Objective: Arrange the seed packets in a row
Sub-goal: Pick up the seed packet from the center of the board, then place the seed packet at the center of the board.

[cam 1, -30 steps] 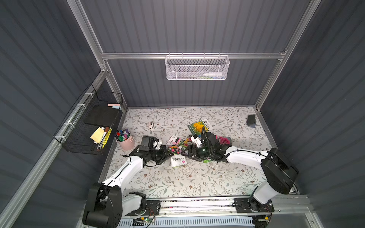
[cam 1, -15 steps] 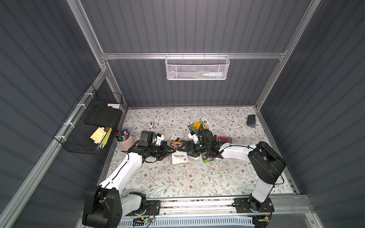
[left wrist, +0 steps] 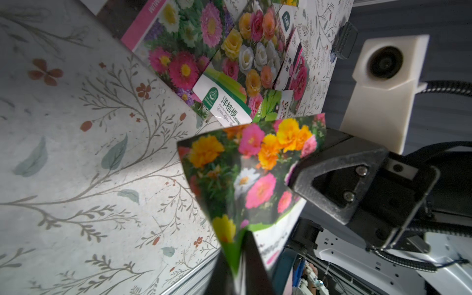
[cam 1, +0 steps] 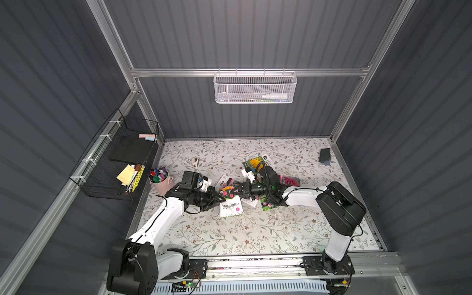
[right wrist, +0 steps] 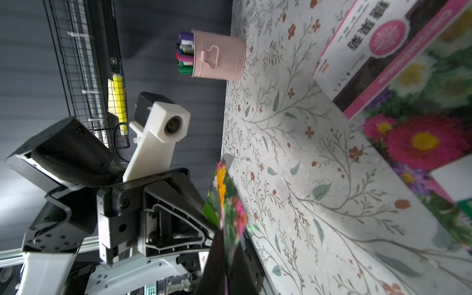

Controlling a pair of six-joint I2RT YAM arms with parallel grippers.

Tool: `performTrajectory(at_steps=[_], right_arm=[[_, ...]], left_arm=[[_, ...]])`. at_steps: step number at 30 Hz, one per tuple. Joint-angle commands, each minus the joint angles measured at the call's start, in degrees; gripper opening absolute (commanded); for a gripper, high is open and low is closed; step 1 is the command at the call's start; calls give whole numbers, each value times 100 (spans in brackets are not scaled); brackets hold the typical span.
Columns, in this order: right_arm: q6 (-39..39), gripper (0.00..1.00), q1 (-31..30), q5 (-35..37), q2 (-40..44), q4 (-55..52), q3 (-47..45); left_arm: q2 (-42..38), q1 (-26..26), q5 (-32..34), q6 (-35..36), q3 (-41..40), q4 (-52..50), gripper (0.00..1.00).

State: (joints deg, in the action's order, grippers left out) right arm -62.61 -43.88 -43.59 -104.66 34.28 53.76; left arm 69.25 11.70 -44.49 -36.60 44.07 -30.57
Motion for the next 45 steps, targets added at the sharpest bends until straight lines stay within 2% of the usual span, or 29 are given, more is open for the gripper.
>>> performTrajectory(at_steps=[1, 3, 5, 10, 13, 21, 22, 26, 31, 35, 37, 43, 45], right_arm=[[-63, 0, 2, -62, -98, 192, -32], [25, 0, -16, 35, -93, 41, -47], [127, 0, -61, 231, -75, -157, -51], [209, 0, -443, 1016, -211, -799, 211], [37, 0, -833, 1524, -513, -938, 554], [-500, 0, -1674, 2487, -1670, -1248, 2025], [-571, 0, -1751, 2777, -1835, -1272, 2224], [-787, 0, -1973, 3084, -2510, -1477, 3023], [-910, 0, -2085, 3003, -3342, -1764, 4138], [-961, 1, -2099, 2981, -3717, -1966, 4637], [-988, 11, -2107, 2982, -3789, -1965, 4675], [-852, 54, -2108, 3205, -3513, -2020, 4377], [-781, 63, -2107, 3268, -3368, -2029, 4243]], left_arm=[[45, 10, 344, 245, 325, -677, 63], [16, -10, 614, 585, 633, -1404, 98], [-26, -19, 1056, 1043, 1005, -2286, 100], [-229, -65, 3026, 1561, 1571, -3870, 99], [-445, -89, 4022, 1677, 1571, -4220, 99], [-921, -151, 6032, 1715, 1366, -4546, 99], [-947, -168, 6131, 1678, 1369, -4562, 99], [-981, -228, 6165, 1601, 1279, -4416, 99], [-1002, -327, 5764, 1577, 1116, -4129, 99], [-1085, -353, 5598, 1612, 985, -3937, 100], [-1123, -361, 5573, 1630, 908, -3856, 99], [-1081, -375, 5548, 1604, 874, -3870, 99], [-1072, -380, 5516, 1588, 866, -3861, 100]])
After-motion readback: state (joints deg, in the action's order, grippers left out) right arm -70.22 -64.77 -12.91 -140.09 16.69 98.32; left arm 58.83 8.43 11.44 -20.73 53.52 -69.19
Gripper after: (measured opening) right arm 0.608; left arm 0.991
